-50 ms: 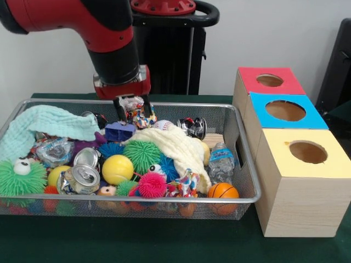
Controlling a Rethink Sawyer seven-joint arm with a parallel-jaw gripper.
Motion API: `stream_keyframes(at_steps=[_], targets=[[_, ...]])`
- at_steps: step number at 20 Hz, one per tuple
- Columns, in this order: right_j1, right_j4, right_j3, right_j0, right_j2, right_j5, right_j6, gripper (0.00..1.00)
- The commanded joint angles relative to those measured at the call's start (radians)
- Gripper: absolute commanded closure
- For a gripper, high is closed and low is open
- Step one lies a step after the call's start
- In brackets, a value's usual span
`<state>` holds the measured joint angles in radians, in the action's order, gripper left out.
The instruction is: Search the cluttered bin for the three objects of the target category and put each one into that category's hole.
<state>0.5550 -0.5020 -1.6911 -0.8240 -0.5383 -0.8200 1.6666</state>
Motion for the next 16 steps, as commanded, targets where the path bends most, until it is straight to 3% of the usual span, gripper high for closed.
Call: stream_keyframes(at_steps=[1,8,16], targets=[[-0.135,-0.102,0.148,0.006,-0.062,0.157,-0.161,0.0],[-0.157,-0.108,0.172,-0.027,-0.097,0.166,-0.218,0.0],[-0.136,-0.094,0.184,-0.061,-0.141,0.181,-0.189,0.0]])
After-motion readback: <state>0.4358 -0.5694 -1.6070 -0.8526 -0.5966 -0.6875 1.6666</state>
